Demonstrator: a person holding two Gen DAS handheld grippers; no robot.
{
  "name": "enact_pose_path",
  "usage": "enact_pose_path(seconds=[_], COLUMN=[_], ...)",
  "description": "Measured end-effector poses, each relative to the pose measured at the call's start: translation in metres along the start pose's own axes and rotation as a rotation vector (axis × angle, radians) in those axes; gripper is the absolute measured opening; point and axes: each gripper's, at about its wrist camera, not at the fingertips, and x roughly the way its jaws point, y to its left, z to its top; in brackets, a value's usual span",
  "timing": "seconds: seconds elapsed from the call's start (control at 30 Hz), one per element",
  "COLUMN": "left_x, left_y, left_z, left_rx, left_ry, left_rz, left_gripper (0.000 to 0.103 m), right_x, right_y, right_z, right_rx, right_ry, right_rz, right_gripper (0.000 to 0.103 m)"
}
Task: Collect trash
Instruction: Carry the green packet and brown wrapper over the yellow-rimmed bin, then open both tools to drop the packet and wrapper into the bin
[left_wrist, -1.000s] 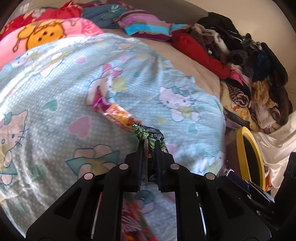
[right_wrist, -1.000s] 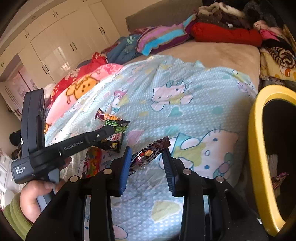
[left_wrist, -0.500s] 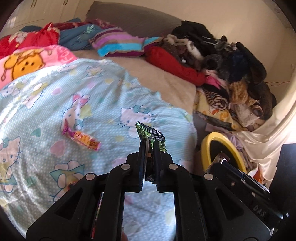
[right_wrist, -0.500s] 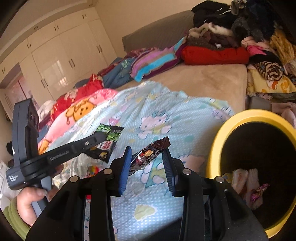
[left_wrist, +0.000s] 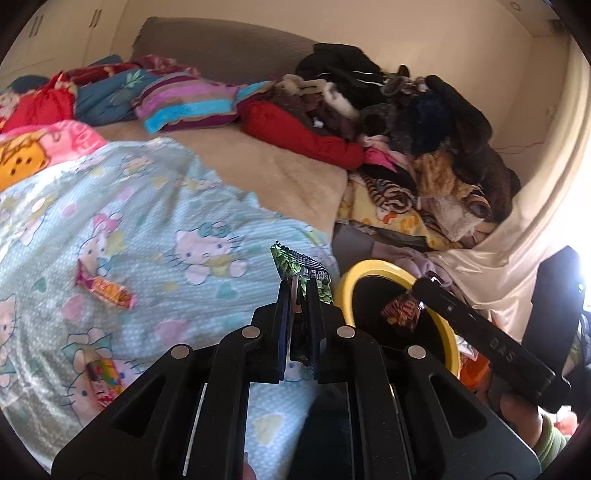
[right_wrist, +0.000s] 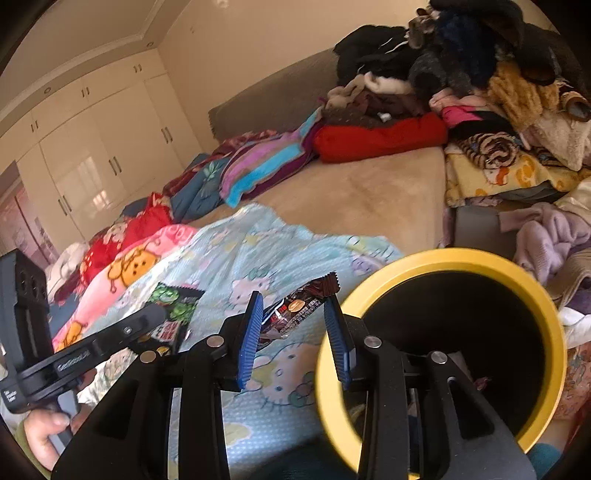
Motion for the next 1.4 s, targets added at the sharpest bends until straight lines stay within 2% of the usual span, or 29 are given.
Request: enact_pose_path(seconds=[0.47, 0.53, 0.77, 1.2, 1.4], left_x=[0.010, 0.013, 0.024, 0.090, 0.109], left_y=[-0.058, -0.066, -0.088, -0.129, -0.140], left_z=[-0.012, -0.015, -0.024, -0.054, -0.061], left_rx=[0.106, 0.122, 0.167, 0.254, 0.280], left_ry=[0.036, 0.046, 0.071, 0.212, 0.247], left_rz=[-0.077, -0.087, -0.110, -0.132, -0.143], left_gripper=[0.005, 0.005, 0.005, 0.005, 0.005], right_x=[-0.030, -0.033, -0.033, -0.024, -0.025], right_y=[-0.066, -0.076, -0.101, -0.136, -0.150], right_z=[0.015, 0.016, 0.014, 0.001, -0.002], right_rx=[0.094, 0.107, 0.141, 0.211, 0.242], right_ry=[-0.073, -0.077, -0.063, 0.002, 0.011], right_rz=[-0.107, -0.120, -0.166, -0.219, -0.234], right_gripper=[0.033, 0.027, 0.027, 0.027, 0.027])
